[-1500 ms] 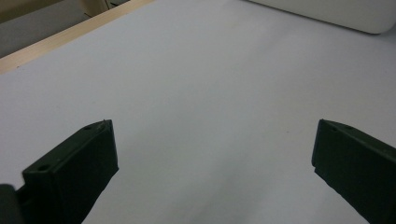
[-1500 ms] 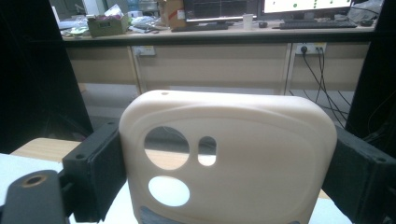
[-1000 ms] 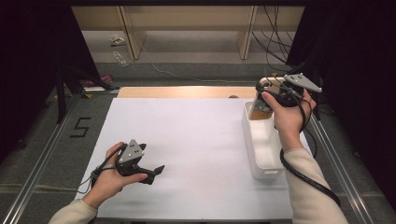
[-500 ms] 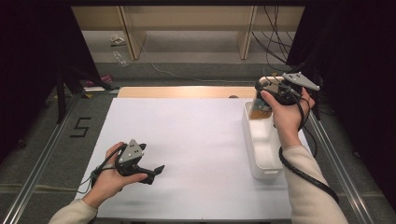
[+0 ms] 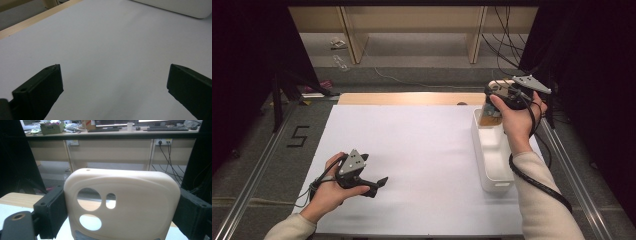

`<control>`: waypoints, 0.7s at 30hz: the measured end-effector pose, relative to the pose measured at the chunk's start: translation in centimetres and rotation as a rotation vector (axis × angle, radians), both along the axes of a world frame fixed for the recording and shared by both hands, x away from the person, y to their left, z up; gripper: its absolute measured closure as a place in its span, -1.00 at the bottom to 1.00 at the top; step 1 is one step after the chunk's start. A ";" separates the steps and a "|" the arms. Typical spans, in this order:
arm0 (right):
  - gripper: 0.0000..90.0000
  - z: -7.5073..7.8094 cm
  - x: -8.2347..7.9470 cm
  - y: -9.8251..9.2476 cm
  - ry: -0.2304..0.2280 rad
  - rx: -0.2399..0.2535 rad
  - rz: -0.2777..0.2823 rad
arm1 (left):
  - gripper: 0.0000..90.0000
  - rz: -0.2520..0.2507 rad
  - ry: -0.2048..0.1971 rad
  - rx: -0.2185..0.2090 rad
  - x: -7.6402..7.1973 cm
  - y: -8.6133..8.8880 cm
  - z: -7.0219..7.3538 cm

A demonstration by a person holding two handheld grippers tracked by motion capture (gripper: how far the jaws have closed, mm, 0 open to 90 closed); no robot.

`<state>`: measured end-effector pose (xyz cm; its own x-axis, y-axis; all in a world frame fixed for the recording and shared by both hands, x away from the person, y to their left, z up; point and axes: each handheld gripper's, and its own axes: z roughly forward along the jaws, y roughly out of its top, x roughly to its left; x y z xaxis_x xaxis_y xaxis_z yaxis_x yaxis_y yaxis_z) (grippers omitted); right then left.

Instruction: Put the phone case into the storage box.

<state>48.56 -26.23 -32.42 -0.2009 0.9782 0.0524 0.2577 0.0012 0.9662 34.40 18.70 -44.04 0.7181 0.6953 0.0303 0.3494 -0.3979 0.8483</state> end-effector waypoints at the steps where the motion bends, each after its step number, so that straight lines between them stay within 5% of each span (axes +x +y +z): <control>1: -0.73 0.0 0.1 0.0 0.000 -0.002 0.000 | -1.00 0.001 -0.001 0.001 0.0 0.0 0.0; 21: -0.73 -0.4 1.6 0.0 0.021 -0.016 -0.012 | -1.00 0.000 0.001 -0.001 0.0 0.0 0.0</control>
<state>50.19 -26.18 -32.82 -0.1882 0.9813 0.0405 0.2782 0.0137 0.9604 34.41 18.71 -44.06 0.7179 0.6956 0.0285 0.3506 -0.3966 0.8484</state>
